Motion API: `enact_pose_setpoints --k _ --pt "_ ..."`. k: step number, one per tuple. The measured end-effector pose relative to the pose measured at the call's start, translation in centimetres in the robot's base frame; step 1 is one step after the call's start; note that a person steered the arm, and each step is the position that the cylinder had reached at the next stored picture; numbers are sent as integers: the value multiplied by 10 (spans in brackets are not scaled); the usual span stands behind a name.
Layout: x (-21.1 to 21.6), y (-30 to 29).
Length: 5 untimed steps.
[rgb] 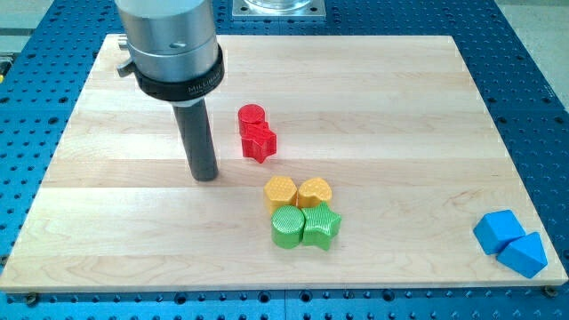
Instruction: Move the red block at the top of the hexagon
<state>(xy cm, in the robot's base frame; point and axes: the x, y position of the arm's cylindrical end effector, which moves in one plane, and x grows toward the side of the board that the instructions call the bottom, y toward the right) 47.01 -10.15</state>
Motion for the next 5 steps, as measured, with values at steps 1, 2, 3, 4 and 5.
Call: enact_pose_setpoints --k 1,2,3,4,5 --pt "-23 0" --pt "-66 19" --pt "-68 20" --pt "-68 27" --pt "-72 43"
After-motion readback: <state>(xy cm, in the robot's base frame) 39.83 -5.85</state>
